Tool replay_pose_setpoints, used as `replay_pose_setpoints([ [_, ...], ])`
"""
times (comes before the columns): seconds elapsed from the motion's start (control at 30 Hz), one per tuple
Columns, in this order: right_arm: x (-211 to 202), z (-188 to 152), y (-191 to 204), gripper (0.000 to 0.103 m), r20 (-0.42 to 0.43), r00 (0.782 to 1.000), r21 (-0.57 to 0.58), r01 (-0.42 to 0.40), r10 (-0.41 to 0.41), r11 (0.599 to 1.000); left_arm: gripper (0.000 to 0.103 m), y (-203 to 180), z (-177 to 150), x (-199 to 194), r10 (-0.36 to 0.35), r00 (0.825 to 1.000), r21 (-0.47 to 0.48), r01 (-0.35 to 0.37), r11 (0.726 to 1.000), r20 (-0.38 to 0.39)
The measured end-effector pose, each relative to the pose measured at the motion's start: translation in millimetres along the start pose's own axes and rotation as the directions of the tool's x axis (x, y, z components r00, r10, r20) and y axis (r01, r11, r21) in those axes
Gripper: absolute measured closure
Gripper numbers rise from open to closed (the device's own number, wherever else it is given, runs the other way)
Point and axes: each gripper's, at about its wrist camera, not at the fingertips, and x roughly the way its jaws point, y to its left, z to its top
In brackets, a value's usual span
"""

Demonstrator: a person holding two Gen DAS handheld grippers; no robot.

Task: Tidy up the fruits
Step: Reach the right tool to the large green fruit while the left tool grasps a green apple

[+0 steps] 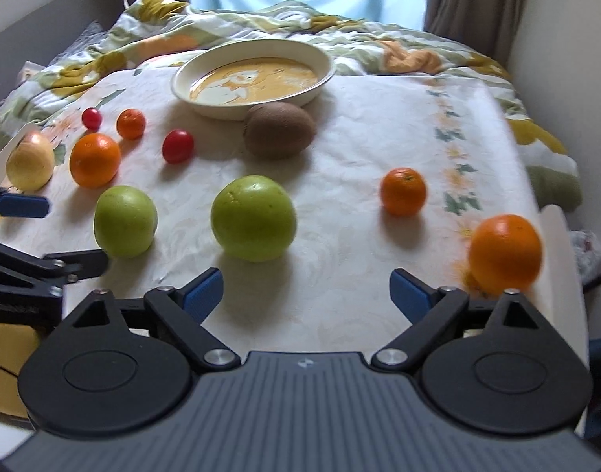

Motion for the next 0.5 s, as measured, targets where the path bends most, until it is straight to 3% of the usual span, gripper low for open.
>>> replay_pose_setpoints([
  [0.2,13.4,6.4,0.8,0.002,0.018,0.999,-0.015,-0.049,0.049,0.999,0.027,-6.2,3.2,12.8,-0.018,1.000,0.033,0.017,0.999,0.006],
  [0.33,18.2,10.9,3.0,0.005,0.022,0.997,-0.033,-0.079,0.080,0.996,0.045,-11.6,2.5,16.1,-0.041,0.999,0.048,0.041,0.998,0.003],
  [0.5,21.5,15.0,8.0,0.009,0.029,0.994,-0.056,-0.103,0.105,0.993,0.047,-13.0,1.7,15.3,-0.049,0.999,0.044,0.048,0.998,0.014],
])
